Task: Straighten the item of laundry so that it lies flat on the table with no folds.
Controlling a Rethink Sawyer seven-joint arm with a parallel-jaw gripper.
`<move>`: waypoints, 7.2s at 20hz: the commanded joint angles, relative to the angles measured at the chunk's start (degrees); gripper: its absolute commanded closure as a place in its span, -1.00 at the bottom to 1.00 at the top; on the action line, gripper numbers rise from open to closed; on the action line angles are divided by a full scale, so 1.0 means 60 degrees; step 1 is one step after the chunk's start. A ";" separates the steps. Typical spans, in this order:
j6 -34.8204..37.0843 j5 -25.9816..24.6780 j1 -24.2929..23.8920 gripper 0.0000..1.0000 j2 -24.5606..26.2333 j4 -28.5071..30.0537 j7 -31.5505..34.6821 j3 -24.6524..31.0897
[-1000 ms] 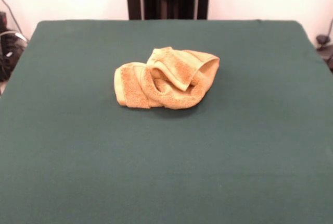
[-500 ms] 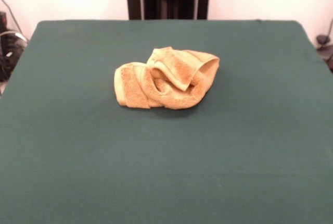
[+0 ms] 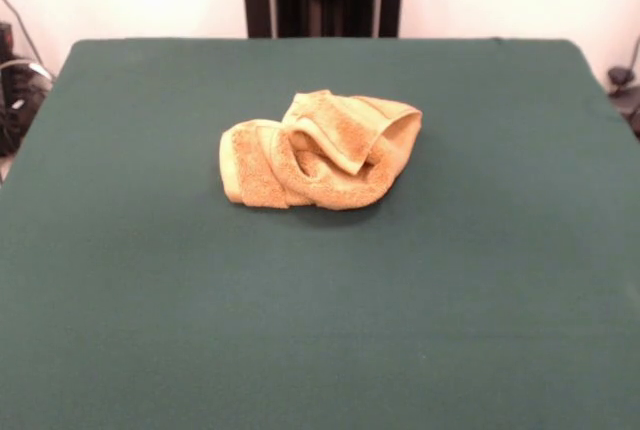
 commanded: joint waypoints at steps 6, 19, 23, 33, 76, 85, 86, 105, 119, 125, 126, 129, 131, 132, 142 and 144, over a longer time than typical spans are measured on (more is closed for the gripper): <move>0.0421 0.0373 0.0123 -1.00 0.1091 -0.0079 0.0727 0.1193; -0.0709 0.0266 0.0067 -1.00 0.1356 0.0638 0.0921 0.1140; -0.0860 0.0241 0.0050 -1.00 0.1429 0.0657 0.0878 0.1170; -0.1120 0.0378 -0.0050 -1.00 0.1572 0.0962 0.1026 0.1213; -0.3359 -0.0253 0.0210 -1.00 0.3614 0.1207 0.1255 0.0668; -0.3548 -0.0329 0.0212 -1.00 0.3867 0.1113 0.1215 0.0687; -0.3599 -0.0339 0.0213 -1.00 0.3932 0.1111 0.1224 0.0684; -0.4334 -0.0462 0.0131 -1.00 0.4697 0.1143 0.1422 0.0625; -0.3388 -0.0187 0.0240 -1.00 0.3486 0.1399 0.1368 0.0599; -0.2361 0.0074 0.0285 -1.00 0.2618 0.1532 0.1248 0.0582; -0.2196 0.0104 0.0294 -1.00 0.2481 0.1525 0.1219 0.0583; -0.1859 0.0082 0.0328 -1.00 0.2226 0.1385 0.1097 0.0606; -0.1663 0.0036 0.0349 -1.00 0.2101 0.1254 0.1002 0.0630; -0.1567 0.0035 0.0353 -1.00 0.2074 0.1213 0.0992 0.0641; -0.1431 0.0076 0.0304 -1.00 0.2075 0.1092 0.1192 0.0724; -0.1524 0.0074 0.0295 -1.00 0.2104 0.1119 0.1231 0.0728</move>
